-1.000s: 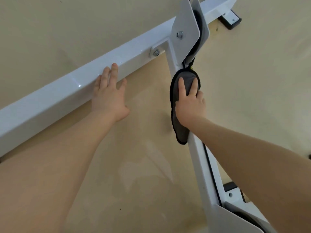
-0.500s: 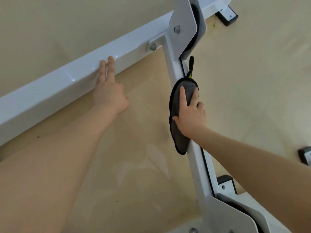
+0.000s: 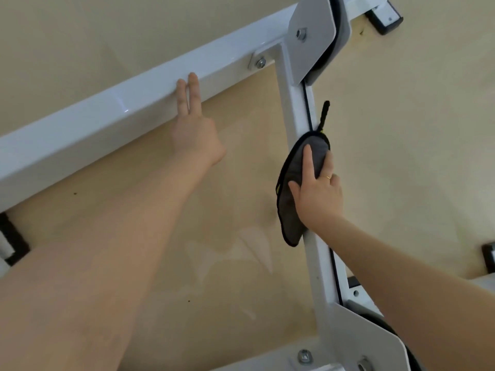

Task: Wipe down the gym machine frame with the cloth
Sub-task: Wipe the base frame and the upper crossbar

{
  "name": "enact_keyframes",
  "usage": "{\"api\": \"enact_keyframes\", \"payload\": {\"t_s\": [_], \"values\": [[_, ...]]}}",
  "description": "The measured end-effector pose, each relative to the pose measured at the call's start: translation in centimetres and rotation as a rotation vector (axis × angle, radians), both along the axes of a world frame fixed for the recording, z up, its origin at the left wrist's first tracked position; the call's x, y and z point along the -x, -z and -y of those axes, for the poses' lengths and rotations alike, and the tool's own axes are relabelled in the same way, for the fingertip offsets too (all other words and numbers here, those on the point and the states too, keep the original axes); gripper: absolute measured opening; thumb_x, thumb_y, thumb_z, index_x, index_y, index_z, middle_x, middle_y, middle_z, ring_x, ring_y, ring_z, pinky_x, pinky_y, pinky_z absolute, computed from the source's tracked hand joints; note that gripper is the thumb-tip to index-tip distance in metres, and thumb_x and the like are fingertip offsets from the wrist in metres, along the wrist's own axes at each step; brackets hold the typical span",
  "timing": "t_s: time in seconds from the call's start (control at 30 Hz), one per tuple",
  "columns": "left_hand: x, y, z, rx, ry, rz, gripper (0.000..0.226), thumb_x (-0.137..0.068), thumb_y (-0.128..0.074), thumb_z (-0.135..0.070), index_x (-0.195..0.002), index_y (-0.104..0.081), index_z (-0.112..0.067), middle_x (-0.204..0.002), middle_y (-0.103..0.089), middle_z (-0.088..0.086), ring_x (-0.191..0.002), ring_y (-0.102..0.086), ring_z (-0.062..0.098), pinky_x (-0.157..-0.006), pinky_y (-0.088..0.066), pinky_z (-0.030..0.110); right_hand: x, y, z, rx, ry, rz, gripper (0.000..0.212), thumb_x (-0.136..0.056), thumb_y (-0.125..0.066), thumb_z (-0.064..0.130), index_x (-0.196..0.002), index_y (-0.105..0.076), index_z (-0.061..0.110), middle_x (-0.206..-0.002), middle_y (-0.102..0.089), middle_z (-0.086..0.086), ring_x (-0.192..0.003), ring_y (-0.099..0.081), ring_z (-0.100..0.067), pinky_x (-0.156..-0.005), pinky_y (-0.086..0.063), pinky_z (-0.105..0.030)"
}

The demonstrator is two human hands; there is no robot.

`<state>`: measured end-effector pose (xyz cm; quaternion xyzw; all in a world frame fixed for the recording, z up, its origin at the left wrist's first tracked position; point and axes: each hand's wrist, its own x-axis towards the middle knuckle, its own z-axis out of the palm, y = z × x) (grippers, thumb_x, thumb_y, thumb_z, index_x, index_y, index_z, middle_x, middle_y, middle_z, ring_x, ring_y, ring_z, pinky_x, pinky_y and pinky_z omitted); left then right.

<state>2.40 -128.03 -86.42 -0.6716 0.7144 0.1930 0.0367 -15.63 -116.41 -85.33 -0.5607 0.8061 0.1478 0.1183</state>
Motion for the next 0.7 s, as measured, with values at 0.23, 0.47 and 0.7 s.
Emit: {"api": "enact_keyframes", "payload": {"t_s": [0.23, 0.47, 0.7], "values": [[-1.4, 1.1, 0.5, 0.077, 0.105, 0.045, 0.021, -0.077, -0.060, -0.018, -0.094, -0.066, -0.008, -0.155, 0.016, 0.009, -0.142, 0.012, 0.028, -0.115, 0.007, 0.041, 0.1, 0.9, 10.3, 0.076, 0.038, 0.056, 0.067, -0.099, -0.035, 0.036, -0.148, 0.010, 0.030, -0.156, 0.007, -0.017, -0.125, -0.034, -0.036, -0.099, -0.031, -0.040], [-1.4, 1.0, 0.3, 0.053, 0.122, 0.066, 0.012, -0.076, -0.058, -0.019, -0.079, -0.065, -0.010, -0.154, 0.020, 0.008, -0.142, 0.015, 0.030, -0.114, 0.010, 0.042, 0.1, 0.6, 4.3, 0.032, 0.001, -0.002, 0.071, -0.099, -0.037, 0.037, -0.149, 0.013, 0.024, -0.154, 0.006, -0.021, -0.121, -0.035, -0.037, -0.098, -0.032, -0.040], [-1.9, 0.2, 0.7, 0.018, 0.160, 0.061, 0.017, -0.079, -0.059, -0.022, -0.083, -0.069, -0.009, -0.154, 0.019, 0.006, -0.142, 0.013, 0.027, -0.115, 0.007, 0.040, 0.2, 1.0, 9.3, 0.059, 0.036, 0.035, 0.070, -0.099, -0.040, 0.035, -0.149, 0.008, 0.029, -0.155, 0.007, -0.019, -0.129, -0.029, -0.037, -0.100, -0.030, -0.042]]}}
